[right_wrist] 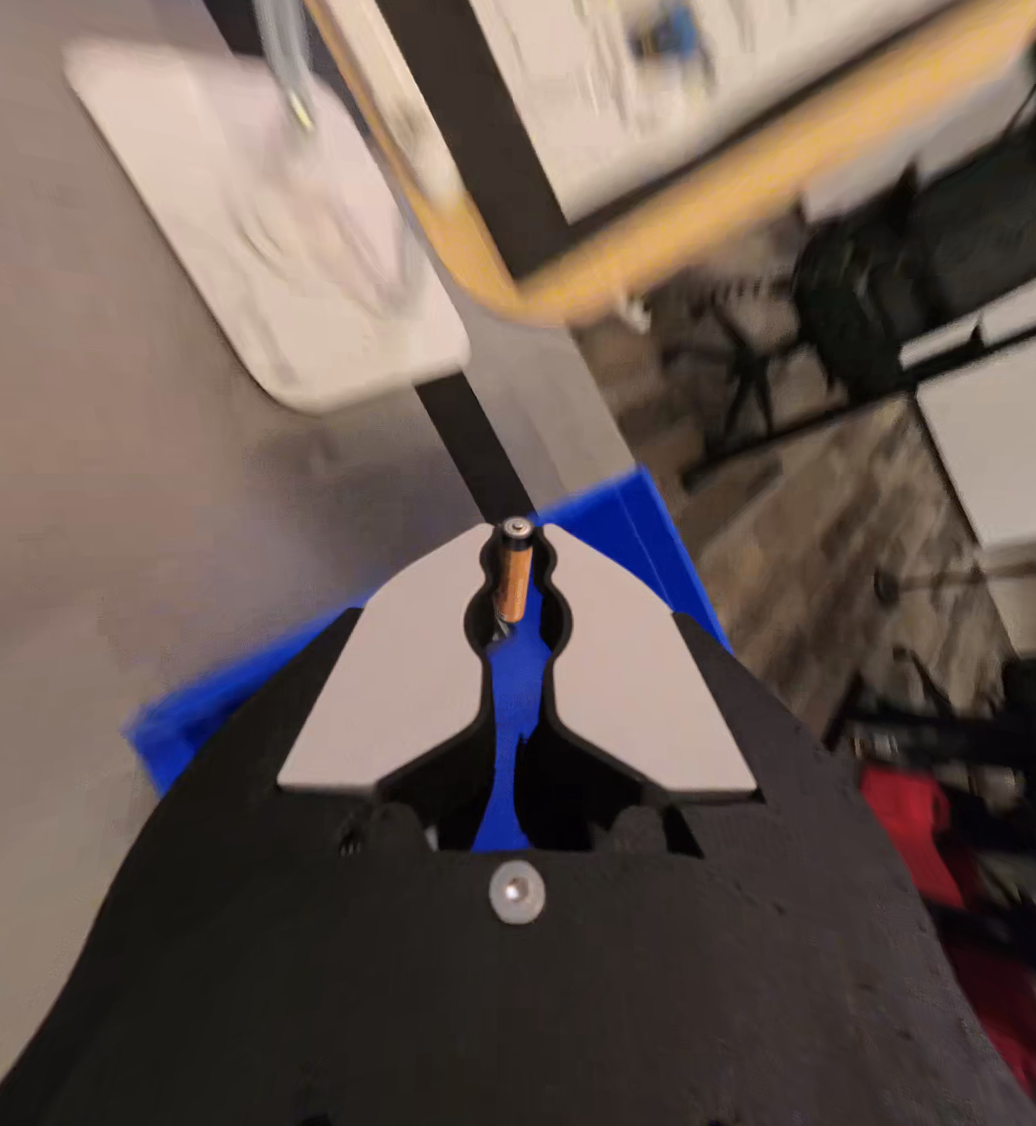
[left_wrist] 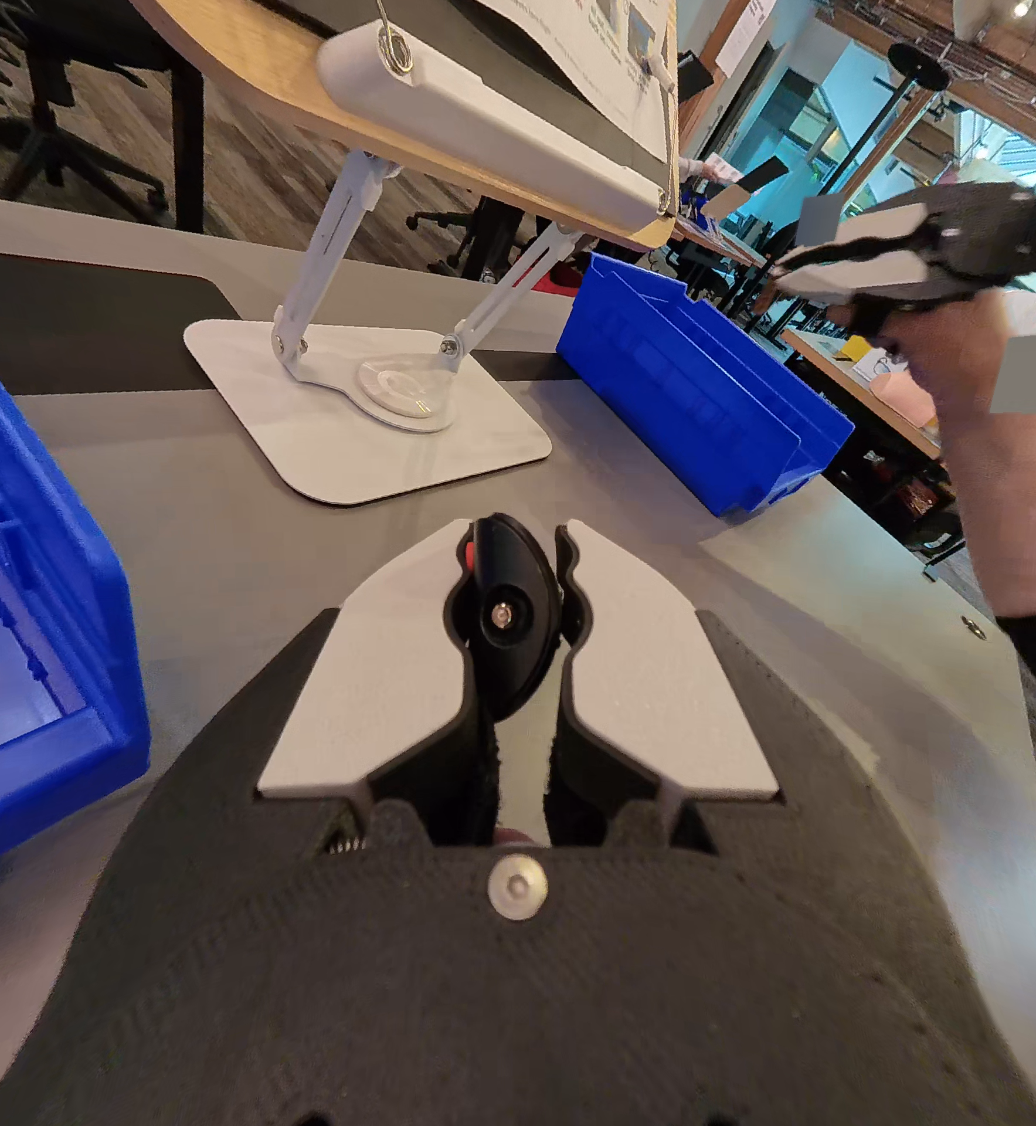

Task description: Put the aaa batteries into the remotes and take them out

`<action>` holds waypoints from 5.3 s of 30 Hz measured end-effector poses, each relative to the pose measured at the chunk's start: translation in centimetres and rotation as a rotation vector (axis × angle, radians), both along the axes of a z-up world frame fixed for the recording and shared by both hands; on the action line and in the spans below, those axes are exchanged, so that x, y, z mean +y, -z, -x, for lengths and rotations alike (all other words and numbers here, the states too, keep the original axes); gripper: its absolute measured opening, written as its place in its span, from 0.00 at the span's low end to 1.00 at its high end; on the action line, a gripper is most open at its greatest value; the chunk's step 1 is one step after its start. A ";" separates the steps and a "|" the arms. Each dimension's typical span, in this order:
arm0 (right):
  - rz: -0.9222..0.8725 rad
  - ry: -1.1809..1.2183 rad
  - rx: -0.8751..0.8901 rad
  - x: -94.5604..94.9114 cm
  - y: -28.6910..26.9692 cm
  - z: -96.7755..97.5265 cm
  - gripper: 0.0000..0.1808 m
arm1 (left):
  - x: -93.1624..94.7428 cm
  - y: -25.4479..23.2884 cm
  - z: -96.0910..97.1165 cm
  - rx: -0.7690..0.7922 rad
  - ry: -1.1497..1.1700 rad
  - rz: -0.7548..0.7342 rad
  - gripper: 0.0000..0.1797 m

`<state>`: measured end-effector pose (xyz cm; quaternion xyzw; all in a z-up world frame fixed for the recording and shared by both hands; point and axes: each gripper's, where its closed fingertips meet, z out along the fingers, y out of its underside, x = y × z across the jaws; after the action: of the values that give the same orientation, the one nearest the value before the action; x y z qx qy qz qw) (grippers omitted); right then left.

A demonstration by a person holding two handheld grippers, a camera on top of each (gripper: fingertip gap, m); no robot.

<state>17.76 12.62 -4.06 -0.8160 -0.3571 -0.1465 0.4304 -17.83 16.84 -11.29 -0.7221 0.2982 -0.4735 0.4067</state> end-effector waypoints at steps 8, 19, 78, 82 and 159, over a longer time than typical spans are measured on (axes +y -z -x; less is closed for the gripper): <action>0.368 0.071 -0.184 5.0 13.2 -12.4 0.05 | 0.0 0.3 -0.3 0.003 0.011 -0.008 0.14; 0.341 0.099 -0.286 7.6 13.4 -14.2 0.12 | -0.3 0.5 -0.9 -0.005 0.036 0.001 0.14; 1.047 -1.067 0.904 -8.5 5.6 36.5 0.27 | -12.9 -12.5 2.7 -0.590 0.575 -0.563 0.34; 0.839 -0.551 0.732 -6.0 8.7 32.4 0.30 | -10.7 -13.3 4.8 -0.622 0.501 -0.555 0.34; 0.719 -0.434 0.247 -12.9 15.7 28.5 0.00 | -9.7 -15.1 6.9 -0.687 0.456 -0.530 0.33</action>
<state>-10.72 -0.32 -19.76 -0.8313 -0.4945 0.1796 0.1793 -24.78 7.17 3.84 -0.3123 0.4075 -0.6691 0.5373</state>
